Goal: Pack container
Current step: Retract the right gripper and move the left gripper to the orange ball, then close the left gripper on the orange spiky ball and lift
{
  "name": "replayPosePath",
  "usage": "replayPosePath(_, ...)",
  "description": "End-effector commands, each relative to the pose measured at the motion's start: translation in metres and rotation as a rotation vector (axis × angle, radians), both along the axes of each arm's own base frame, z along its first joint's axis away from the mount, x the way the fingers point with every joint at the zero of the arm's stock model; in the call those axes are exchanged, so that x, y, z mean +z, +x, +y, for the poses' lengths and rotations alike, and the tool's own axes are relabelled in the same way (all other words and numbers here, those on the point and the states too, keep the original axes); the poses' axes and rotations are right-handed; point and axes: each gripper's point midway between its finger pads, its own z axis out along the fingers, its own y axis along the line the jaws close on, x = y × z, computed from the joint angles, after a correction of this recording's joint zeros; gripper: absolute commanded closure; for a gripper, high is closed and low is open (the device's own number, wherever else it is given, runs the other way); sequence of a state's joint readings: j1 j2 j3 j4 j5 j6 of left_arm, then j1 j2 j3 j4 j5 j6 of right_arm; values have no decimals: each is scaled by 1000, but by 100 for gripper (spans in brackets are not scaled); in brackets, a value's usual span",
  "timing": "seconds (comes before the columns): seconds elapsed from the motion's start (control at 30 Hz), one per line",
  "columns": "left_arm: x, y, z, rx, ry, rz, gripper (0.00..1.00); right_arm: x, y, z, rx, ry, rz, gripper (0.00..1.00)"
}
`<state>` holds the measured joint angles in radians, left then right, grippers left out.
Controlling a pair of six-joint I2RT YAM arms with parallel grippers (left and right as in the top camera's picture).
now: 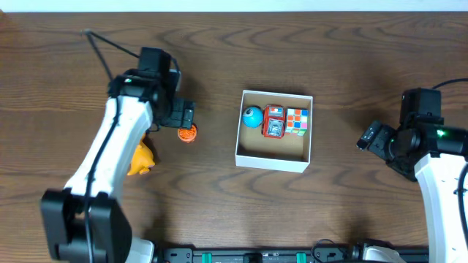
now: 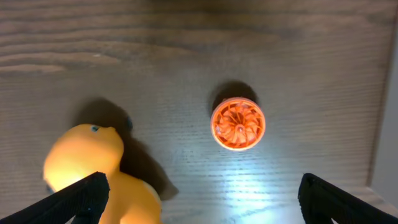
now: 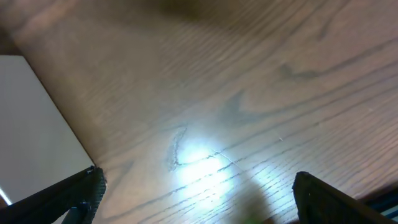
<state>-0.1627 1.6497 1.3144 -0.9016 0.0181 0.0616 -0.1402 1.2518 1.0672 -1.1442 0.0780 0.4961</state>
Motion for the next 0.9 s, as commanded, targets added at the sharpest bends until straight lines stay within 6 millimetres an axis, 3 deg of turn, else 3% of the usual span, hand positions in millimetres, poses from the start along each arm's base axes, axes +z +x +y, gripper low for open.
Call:
replayPosePath(0.0, -14, 7, -1, -34, 51, 24, 2, -5, -1, -1, 17, 1, 13, 1)
replayPosePath(0.4, -86, 2, -5, -56, 98, 210, 2, -5, -1, -1, 34, -4, 13, 1)
replayPosePath(0.6, -103, 3, -6, -57, 100, 236, 2, -5, -1, -1, 34, -4, 13, 1)
replayPosePath(0.87, -110, 2, -16, -64, 43, 248, 2, -5, 0, -1, 34, -4, 10, 1)
